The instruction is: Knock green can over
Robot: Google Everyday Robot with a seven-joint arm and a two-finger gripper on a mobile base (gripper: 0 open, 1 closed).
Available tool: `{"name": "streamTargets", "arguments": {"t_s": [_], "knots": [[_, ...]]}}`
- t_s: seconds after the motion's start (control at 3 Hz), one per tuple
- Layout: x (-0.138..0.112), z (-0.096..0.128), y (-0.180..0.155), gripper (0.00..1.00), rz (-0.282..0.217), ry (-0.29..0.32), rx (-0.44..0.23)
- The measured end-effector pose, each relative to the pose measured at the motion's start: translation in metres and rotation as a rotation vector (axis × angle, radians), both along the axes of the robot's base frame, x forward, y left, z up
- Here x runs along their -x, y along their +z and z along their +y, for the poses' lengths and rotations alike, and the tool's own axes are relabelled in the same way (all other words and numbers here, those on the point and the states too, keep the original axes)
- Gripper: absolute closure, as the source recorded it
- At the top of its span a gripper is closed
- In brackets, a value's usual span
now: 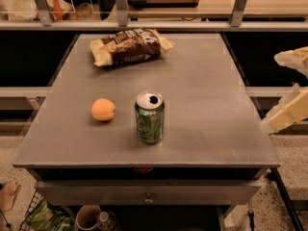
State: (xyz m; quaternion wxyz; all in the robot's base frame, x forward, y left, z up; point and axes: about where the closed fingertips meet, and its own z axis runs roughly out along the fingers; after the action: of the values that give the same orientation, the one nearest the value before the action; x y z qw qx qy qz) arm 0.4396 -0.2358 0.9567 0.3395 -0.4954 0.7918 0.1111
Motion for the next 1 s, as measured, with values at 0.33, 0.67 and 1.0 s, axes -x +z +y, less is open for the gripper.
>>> {"name": "streamTargets", "arguments": {"t_s": [0.33,0.67,1.0], "knots": [[0.005,0.002,-0.021,0.00,-0.048,-0.005,-0.197],[0.021,0.023,-0.025,0.00,-0.064,0.026,-0.411],[0.036,0.047,-0.016,0.00,-0.071,0.063,-0.589]]}}
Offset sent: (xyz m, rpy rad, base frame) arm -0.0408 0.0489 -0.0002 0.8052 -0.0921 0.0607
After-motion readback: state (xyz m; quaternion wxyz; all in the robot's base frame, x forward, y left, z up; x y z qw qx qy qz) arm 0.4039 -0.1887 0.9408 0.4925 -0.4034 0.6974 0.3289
